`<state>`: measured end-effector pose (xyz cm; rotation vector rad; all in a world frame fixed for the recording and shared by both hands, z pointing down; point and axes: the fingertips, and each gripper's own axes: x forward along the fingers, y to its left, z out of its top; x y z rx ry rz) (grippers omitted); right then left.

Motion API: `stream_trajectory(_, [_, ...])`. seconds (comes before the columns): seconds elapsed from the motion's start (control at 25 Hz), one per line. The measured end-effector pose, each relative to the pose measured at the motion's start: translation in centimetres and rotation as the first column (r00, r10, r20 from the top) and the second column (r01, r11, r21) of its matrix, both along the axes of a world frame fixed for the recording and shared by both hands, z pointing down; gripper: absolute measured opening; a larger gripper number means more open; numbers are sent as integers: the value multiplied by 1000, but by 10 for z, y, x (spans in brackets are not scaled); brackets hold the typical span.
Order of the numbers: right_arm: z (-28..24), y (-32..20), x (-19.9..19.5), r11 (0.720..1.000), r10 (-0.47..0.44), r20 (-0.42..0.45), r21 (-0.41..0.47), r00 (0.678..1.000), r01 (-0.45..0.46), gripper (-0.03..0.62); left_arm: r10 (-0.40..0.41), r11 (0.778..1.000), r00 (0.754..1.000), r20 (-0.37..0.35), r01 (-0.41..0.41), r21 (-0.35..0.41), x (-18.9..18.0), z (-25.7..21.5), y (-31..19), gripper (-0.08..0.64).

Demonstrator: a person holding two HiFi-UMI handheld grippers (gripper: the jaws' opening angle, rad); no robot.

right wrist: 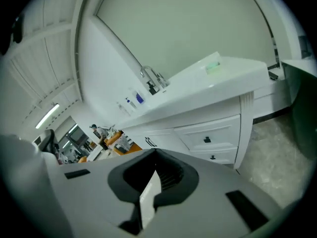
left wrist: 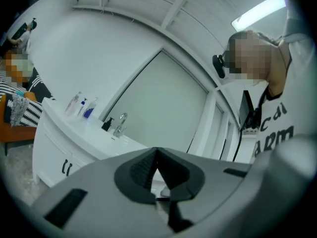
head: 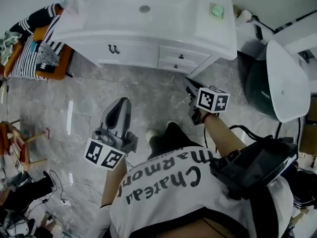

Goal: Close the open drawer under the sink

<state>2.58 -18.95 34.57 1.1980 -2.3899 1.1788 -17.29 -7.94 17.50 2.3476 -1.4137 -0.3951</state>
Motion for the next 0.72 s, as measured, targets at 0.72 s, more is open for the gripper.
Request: stream_trajectory(0.72, [-202,73,36,922,-42,36,386,998,25,11,76,993,993,85,-83,87,7,-91,52,8])
